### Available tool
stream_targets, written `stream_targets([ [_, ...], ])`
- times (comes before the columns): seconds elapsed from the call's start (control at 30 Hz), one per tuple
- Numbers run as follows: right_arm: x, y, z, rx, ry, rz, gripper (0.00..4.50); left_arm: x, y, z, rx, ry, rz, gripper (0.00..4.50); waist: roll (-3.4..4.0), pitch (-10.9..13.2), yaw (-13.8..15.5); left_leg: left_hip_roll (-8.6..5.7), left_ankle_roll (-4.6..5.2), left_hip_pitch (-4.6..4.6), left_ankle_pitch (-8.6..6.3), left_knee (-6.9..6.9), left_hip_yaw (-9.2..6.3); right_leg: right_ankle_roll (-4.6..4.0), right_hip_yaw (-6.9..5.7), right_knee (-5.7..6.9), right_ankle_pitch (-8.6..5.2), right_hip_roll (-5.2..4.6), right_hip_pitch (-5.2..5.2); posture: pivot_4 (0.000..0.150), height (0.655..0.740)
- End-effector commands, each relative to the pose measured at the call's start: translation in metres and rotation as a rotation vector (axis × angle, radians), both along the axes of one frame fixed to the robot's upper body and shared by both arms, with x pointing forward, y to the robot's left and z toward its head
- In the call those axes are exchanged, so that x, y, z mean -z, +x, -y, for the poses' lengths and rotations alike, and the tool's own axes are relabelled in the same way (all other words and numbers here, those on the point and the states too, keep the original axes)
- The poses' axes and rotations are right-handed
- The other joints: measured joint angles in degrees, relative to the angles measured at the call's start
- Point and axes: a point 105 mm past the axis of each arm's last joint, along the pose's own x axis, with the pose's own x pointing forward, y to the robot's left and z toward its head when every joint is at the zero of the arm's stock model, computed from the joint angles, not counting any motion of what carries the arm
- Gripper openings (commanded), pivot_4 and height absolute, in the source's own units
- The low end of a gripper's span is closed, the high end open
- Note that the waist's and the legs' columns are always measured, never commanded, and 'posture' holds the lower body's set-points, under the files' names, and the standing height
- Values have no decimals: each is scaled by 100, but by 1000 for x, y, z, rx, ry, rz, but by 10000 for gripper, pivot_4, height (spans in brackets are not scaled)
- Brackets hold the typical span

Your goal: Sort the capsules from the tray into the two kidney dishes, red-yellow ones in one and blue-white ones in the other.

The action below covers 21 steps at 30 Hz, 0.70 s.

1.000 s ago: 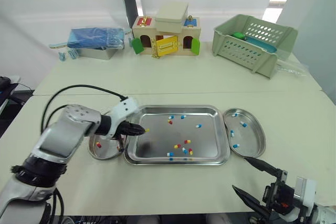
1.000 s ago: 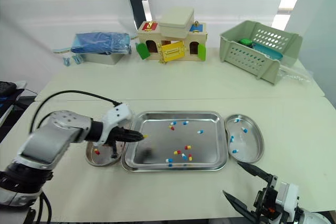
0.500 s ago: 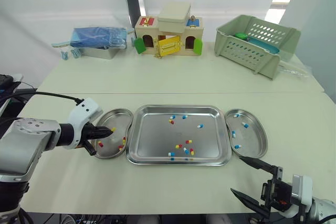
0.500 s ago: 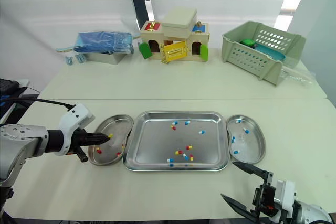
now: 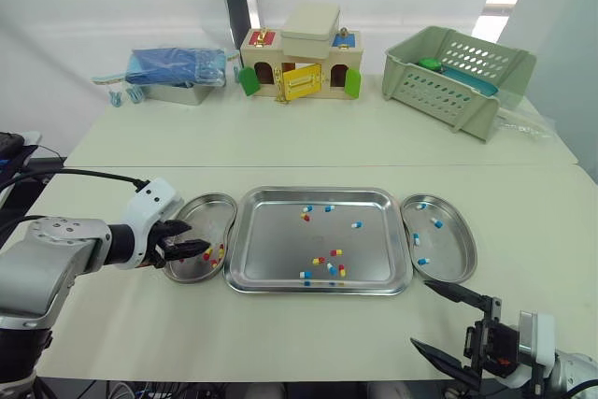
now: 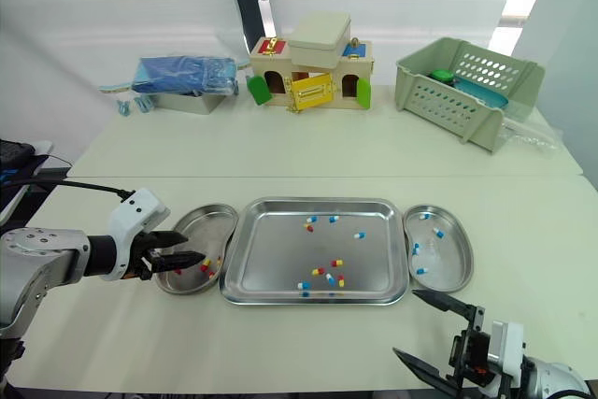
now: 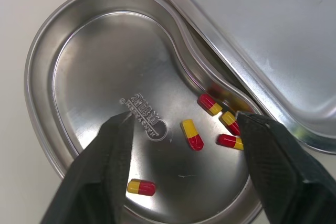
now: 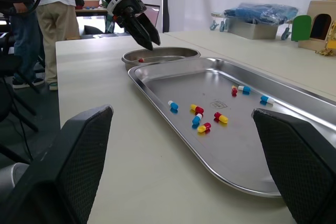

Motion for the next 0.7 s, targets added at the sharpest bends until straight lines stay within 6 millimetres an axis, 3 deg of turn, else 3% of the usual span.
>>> stream_targets([
  [0.03, -7, -1, 2, 8, 8, 31, 45000, -14, 3, -1, 8, 14, 49, 44732, 0, 0, 1, 0, 0, 0, 0, 0, 0, 0, 0, 0, 0, 0, 0, 1500, 7400],
  [0.2, -9, 2, 7, 40, 8, 34, 45000, -23, 4, -6, 20, 12, 88, 44732, 0, 0, 0, 0, 0, 0, 0, 0, 0, 0, 0, 0, 0, 0, 0, 1500, 7400],
  [0.37, -21, 12, 23, 124, 14, 10, 45000, -37, -1, -26, 11, -29, 158, 44732, 1, 0, -18, 0, -1, 0, 0, -2, 2, 0, 2, 0, 0, 0, -2, 1500, 7400],
  [0.7, -45, 35, 96, 366, -144, -69, 45000, -48, -33, -112, -166, 0, 243, 44732, -7, 2, -17, 0, 1, 0, -1, -6, 4, 0, 1, -4, 0, -1, -3, 1500, 7400],
])
